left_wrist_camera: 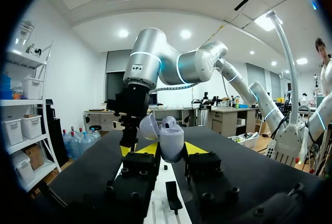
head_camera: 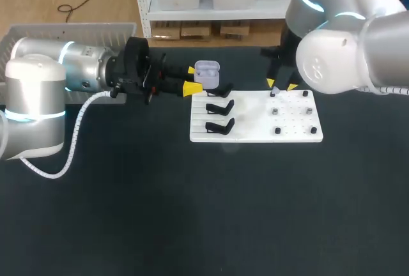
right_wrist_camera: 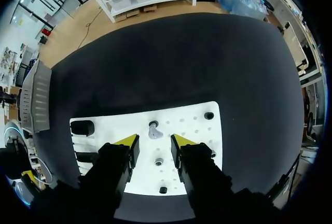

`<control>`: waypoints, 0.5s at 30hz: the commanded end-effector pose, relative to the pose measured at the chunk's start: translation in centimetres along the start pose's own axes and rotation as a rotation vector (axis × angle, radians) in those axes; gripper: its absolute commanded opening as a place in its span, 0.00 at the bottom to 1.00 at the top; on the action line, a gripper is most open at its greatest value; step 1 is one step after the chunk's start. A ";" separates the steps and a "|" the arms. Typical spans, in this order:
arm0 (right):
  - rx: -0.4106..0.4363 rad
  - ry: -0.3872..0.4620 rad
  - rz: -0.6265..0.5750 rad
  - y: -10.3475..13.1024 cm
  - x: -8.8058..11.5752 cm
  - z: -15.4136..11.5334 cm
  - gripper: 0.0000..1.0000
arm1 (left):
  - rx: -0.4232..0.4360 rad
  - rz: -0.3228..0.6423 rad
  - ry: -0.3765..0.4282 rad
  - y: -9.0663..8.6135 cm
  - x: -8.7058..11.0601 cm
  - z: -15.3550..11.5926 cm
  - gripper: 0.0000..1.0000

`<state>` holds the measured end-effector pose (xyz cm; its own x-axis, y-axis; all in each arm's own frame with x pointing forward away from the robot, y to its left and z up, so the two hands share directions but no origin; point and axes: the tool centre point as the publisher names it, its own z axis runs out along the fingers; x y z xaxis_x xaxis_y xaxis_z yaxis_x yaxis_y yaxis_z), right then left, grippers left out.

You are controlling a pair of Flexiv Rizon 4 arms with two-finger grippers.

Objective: Pick up each earbud case from the left stands, insert the matching earbuds, close the lid, and place the case in the box.

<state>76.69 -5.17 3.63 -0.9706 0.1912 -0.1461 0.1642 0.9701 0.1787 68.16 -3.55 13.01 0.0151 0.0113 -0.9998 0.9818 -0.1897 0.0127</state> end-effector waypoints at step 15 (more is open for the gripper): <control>0.046 0.026 -0.018 -0.4 -0.2 2.1 0.38 | -0.005 0.003 -0.001 -0.2 0.0 0.0 0.00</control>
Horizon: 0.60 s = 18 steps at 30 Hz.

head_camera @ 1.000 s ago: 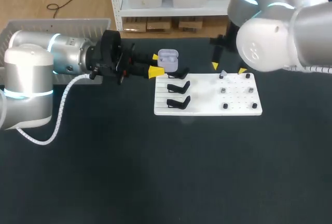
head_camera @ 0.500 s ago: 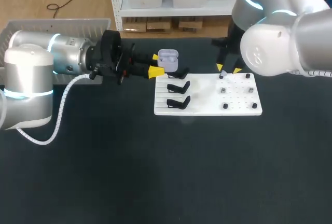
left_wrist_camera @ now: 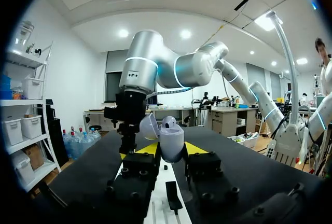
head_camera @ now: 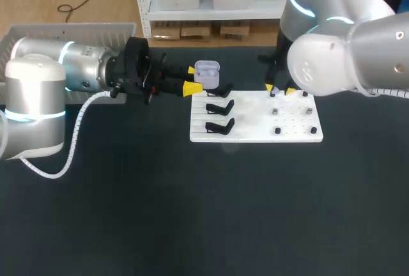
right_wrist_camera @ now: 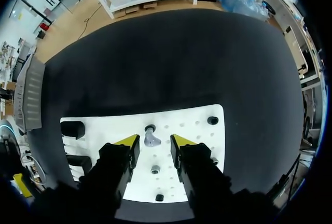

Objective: Pick up each earbud case from the left stands, insert the matching earbuds, close the lid, and place the case in the box.

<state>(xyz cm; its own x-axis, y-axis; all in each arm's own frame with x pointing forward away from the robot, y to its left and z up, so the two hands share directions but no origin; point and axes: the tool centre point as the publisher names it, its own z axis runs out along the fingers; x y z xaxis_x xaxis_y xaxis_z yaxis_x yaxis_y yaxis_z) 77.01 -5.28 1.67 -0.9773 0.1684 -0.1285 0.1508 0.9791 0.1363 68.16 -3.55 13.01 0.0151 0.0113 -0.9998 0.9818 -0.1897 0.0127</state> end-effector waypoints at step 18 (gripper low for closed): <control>0.013 0.008 -0.002 0.5 0.1 0.4 0.31 | -0.005 0.003 -0.001 -0.2 0.0 0.0 0.00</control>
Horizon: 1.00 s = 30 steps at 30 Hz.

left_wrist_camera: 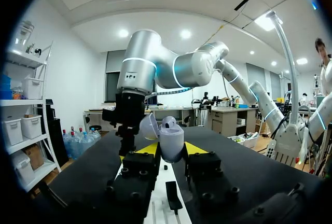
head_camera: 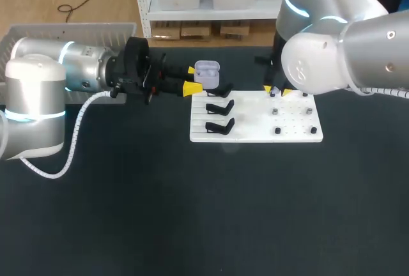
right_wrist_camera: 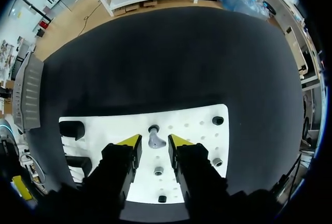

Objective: Pick up each earbud case from the left stands, insert the matching earbuds, close the lid, and place the case in the box.

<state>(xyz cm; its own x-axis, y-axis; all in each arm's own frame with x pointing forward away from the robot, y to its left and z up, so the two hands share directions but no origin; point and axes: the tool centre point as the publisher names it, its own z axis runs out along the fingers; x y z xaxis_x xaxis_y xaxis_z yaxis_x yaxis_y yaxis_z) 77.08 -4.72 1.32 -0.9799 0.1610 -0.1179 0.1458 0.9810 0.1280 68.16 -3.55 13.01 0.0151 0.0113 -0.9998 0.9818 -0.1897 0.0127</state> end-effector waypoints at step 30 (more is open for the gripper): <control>0.024 0.006 -0.002 0.3 0.0 0.2 0.22 | -0.005 0.003 -0.001 -0.2 0.0 0.0 0.00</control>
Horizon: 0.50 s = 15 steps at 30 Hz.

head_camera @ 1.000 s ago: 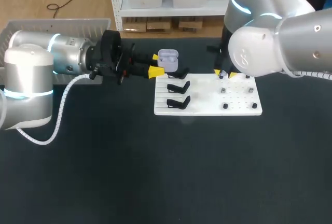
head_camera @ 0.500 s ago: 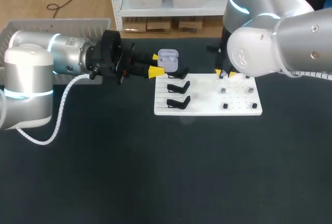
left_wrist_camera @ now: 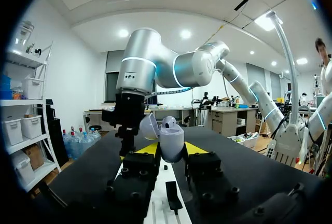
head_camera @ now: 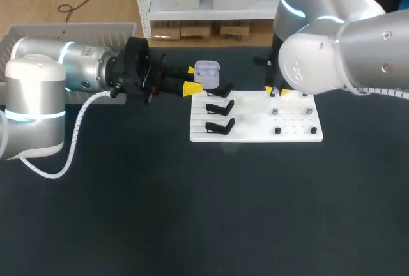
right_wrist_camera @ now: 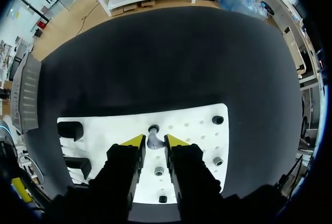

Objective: Pick up each earbud case from the left stands, insert the matching earbuds, close the lid, and place the case in the box.

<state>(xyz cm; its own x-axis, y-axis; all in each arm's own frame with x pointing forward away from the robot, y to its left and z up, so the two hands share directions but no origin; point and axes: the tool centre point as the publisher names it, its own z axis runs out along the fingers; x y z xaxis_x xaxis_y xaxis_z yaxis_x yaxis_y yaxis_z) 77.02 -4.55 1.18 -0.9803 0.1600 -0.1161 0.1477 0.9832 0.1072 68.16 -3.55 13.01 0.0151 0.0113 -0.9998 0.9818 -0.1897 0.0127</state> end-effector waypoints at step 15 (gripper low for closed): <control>0.025 -0.023 -0.019 -0.2 0.2 -1.9 0.00 | -0.005 0.003 -0.001 -0.2 0.0 0.0 0.00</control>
<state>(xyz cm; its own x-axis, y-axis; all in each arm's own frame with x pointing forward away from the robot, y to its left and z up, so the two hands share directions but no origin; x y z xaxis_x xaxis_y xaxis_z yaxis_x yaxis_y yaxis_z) 77.46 -4.61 2.01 -0.9819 0.1413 -0.1259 0.1318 0.9880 0.0812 68.16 -3.55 13.01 0.0151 0.0113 -0.9998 0.9818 -0.1897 0.0127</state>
